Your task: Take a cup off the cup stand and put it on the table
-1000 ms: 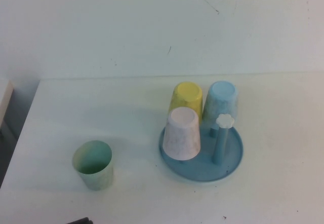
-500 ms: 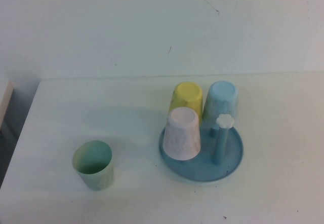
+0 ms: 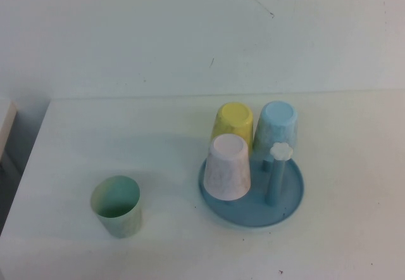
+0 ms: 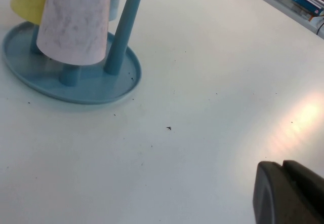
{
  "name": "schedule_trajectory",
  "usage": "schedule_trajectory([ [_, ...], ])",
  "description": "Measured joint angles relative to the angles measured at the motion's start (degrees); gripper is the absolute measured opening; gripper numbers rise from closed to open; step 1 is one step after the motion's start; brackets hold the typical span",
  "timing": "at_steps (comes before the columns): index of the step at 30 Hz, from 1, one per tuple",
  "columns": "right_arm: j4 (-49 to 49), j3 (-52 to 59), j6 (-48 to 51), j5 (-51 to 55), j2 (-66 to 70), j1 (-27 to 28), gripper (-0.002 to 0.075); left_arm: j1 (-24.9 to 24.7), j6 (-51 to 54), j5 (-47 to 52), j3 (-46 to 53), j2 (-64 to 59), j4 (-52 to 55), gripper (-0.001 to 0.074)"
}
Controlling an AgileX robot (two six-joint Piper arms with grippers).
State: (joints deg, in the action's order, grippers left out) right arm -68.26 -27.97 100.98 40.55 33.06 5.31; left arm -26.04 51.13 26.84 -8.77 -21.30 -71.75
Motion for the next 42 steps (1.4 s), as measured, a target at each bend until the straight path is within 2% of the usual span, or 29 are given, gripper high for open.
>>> schedule_trajectory([
  [5,-0.2,1.7,2.3,-11.8,-6.1,0.0,-0.0001,0.0,0.0,1.2,0.0,0.0,0.0,-0.0001],
  [17,-2.8,15.4,0.8,-26.2,-20.2,0.0,-0.0001,0.0,0.0,2.0,0.0,0.0,0.3,-0.0001],
  [19,0.3,17.5,-7.3,-29.6,-22.6,0.0,-0.0001,0.0,0.0,2.3,0.0,0.0,0.4,-0.0001],
  [20,5.5,18.8,-15.2,-31.5,-23.9,0.0,-0.0001,0.0,0.0,2.5,0.0,0.0,0.4,-0.0001],
  [22,19.7,21.1,-34.3,-34.1,-25.6,0.0,-0.0001,0.0,0.0,3.0,0.0,0.0,0.4,-0.0001],
  [25,46.3,26.0,-68.2,-35.6,-28.3,0.0,-0.0001,0.0,0.0,3.8,0.0,0.0,0.4,-0.0001],
  [27,59.3,28.6,-84.3,-34.7,-30.0,0.1,-0.0001,0.0,0.0,4.0,0.0,0.0,0.4,-0.0001],
  [28,62.6,29.3,-88.5,-34.0,-30.8,0.1,-0.0001,0.0,0.0,4.1,0.0,0.0,0.4,-0.0001],
  [31,68.3,29.5,-94.7,-30.7,-32.5,0.1,-0.0001,0.0,0.0,4.1,0.0,0.0,0.4,-0.0001],
  [38,70.8,29.5,-96.9,-20.9,-33.7,0.1,-0.0001,0.0,0.0,4.1,0.0,0.0,0.4,-0.0001],
  [42,72.6,29.5,-99.5,-20.3,-33.7,0.1,-0.0001,0.0,0.0,4.3,0.0,0.0,0.4,-0.0001],
])
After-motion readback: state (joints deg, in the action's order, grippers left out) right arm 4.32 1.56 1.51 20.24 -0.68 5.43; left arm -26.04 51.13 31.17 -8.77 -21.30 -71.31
